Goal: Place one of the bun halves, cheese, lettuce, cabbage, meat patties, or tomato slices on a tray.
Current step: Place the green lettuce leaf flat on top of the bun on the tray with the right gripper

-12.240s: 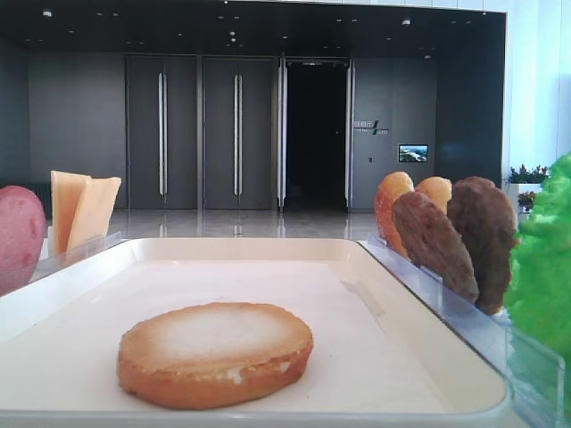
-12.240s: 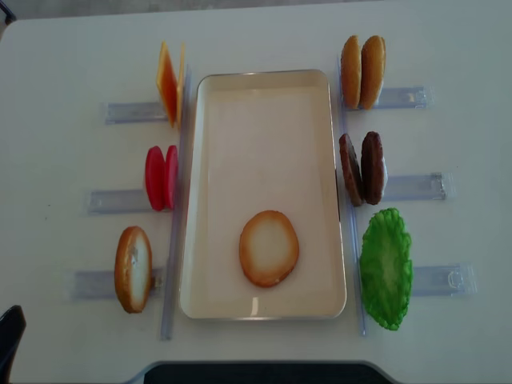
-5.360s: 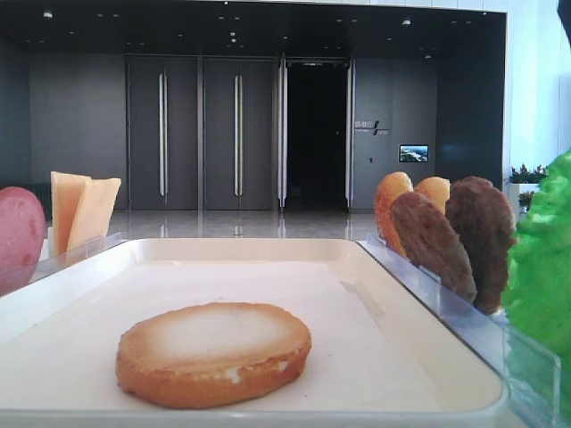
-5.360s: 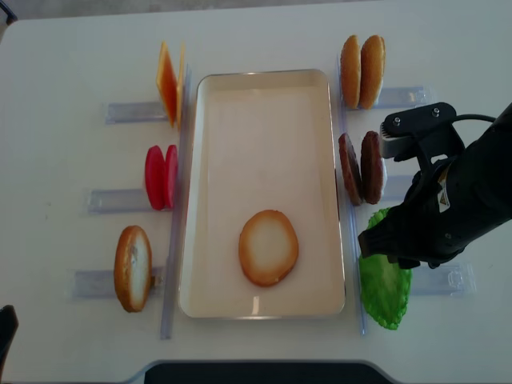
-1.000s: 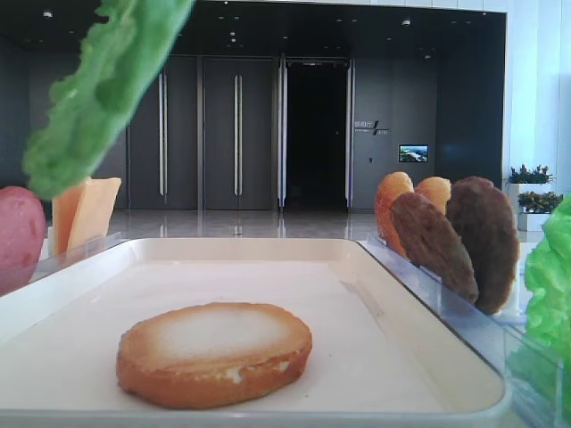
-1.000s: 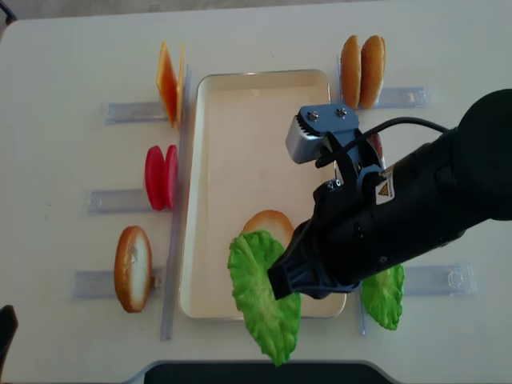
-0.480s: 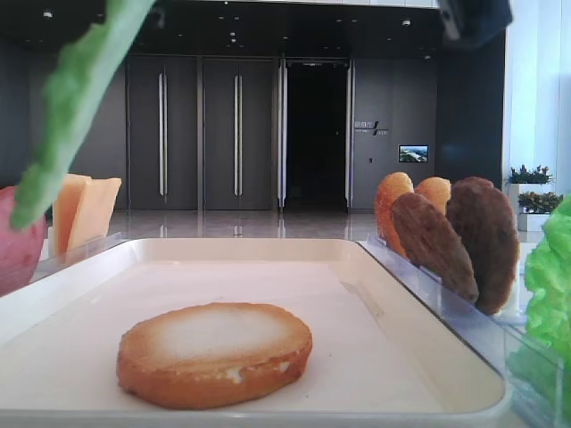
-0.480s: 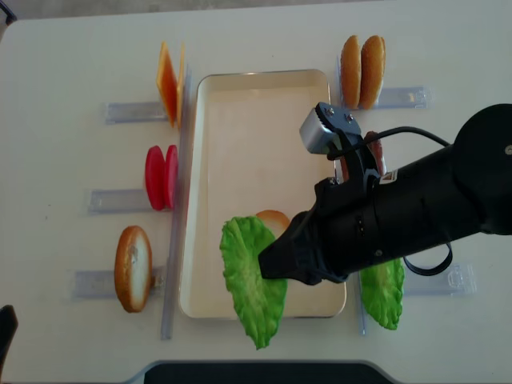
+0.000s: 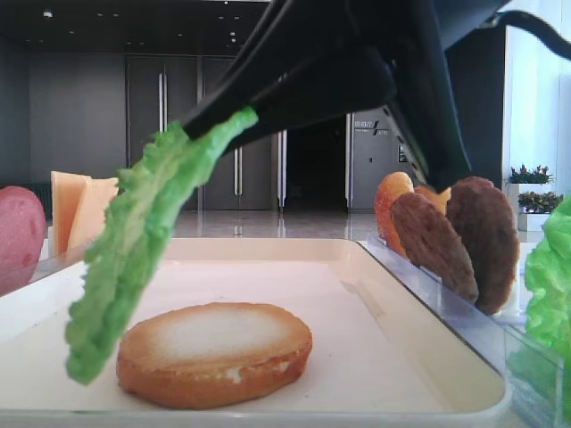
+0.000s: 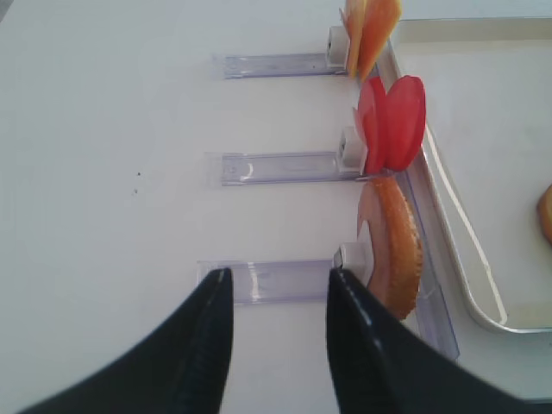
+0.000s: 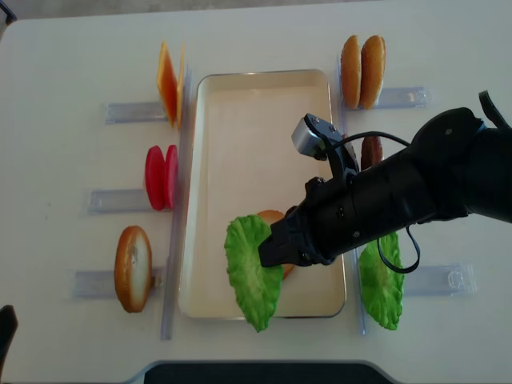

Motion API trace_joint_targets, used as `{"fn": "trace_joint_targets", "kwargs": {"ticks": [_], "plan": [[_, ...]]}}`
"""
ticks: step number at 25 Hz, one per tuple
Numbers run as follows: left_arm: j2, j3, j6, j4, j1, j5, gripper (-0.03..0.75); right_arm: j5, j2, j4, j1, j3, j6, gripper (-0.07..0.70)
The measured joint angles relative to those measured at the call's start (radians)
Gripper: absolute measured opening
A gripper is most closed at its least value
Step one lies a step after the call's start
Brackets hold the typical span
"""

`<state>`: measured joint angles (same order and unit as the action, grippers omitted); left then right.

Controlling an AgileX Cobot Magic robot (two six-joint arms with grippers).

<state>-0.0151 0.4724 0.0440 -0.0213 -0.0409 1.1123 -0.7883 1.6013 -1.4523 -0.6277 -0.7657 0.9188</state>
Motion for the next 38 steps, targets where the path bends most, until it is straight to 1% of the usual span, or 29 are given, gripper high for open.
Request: {"fn": "trace_joint_targets", "kwargs": {"ticks": [3, 7, 12, 18, 24, 35, 38], "plan": [[0.0, 0.0, 0.0, 0.0, 0.0, 0.0, 0.283, -0.023, 0.03, -0.01, 0.035, 0.0, 0.034, 0.036], [0.0, 0.0, 0.0, 0.0, 0.0, 0.0, 0.283, -0.033, 0.052, -0.014, 0.088, 0.0, 0.071, 0.036], [0.0, 0.0, 0.0, 0.0, 0.0, 0.0, 0.283, -0.047, 0.066, -0.032, 0.129, 0.0, 0.085, 0.036], [0.0, 0.0, 0.0, 0.0, 0.0, 0.0, 0.282, -0.062, 0.075, -0.057, 0.129, 0.0, 0.1, 0.036], [0.0, 0.0, 0.0, 0.0, 0.0, 0.0, 0.282, -0.113, 0.075, -0.116, 0.129, 0.0, 0.102, 0.036], [0.0, 0.0, 0.0, 0.0, 0.0, 0.0, 0.282, -0.115, 0.077, -0.163, 0.129, 0.0, 0.103, 0.036], [0.0, 0.0, 0.0, 0.0, 0.0, 0.0, 0.282, -0.118, 0.105, -0.171, 0.129, 0.0, 0.103, 0.036]]}}
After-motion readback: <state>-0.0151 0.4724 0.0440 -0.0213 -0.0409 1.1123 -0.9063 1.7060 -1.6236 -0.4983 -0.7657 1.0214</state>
